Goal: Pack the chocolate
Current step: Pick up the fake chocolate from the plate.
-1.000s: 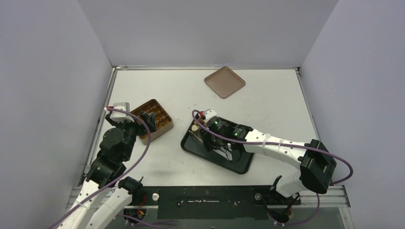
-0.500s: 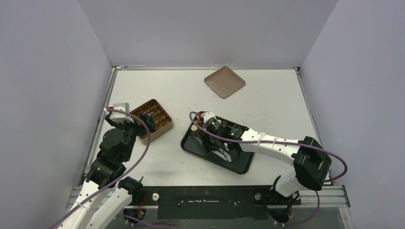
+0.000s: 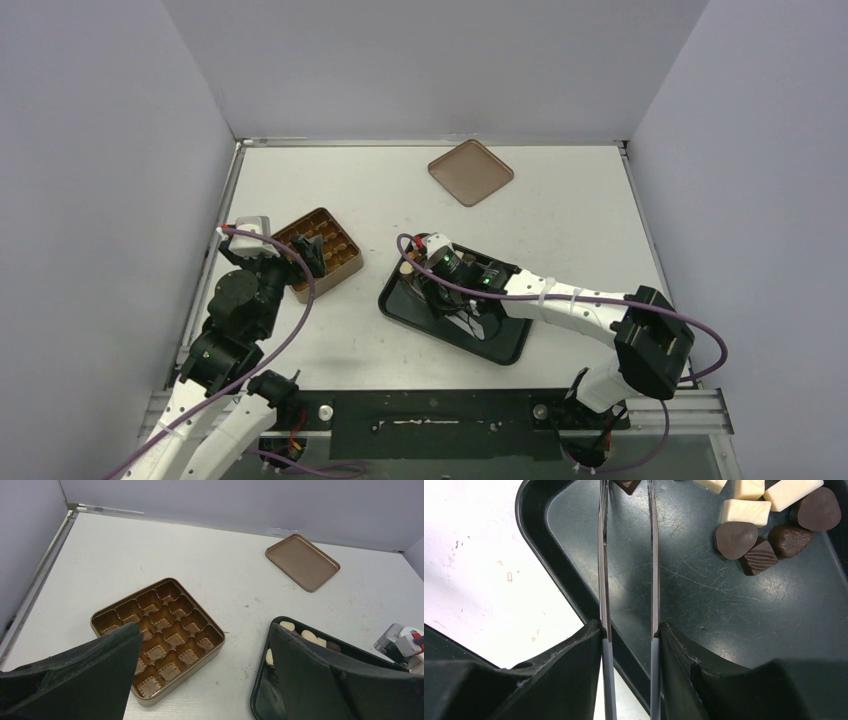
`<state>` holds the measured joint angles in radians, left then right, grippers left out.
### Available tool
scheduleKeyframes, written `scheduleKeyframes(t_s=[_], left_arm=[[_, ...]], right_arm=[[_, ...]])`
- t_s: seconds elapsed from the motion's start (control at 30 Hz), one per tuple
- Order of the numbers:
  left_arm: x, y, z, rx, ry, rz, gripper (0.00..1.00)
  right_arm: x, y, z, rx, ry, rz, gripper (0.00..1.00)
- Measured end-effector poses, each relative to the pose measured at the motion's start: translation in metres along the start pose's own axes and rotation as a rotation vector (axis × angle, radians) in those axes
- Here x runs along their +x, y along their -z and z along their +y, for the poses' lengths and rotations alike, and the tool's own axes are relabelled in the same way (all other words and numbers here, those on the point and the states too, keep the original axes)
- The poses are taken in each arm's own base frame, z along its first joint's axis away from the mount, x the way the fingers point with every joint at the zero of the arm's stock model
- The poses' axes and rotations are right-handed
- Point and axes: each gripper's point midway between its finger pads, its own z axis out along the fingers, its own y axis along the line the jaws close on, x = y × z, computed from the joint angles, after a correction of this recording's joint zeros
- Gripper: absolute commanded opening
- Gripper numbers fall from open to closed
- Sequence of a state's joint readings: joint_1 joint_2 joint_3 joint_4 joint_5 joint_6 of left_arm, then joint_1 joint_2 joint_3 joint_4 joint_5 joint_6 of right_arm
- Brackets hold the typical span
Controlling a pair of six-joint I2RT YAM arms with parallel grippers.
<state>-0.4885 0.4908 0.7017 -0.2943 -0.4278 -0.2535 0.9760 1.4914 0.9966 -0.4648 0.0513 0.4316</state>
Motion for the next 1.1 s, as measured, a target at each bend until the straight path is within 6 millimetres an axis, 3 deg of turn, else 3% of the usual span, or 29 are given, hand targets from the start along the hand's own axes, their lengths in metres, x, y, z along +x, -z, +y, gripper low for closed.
scheduleKeyframes(t_s=[0.17,0.83,1.1], left_arm=[[0.000,0.000,0.001,-0.003,0.000,-0.001,0.97],[-0.003,0.002,0.002,-0.008,0.004,-0.011,0.97],[-0.003,0.002,0.002,-0.008,0.004,-0.011,0.97]], right_arm=[[0.000,0.000,0.000,0.001,0.000,0.000,0.00],[-0.001,0.001,-0.001,0.005,0.002,-0.002,0.00],[-0.007,0.011,-0.002,0.009,0.000,-0.024,0.00]])
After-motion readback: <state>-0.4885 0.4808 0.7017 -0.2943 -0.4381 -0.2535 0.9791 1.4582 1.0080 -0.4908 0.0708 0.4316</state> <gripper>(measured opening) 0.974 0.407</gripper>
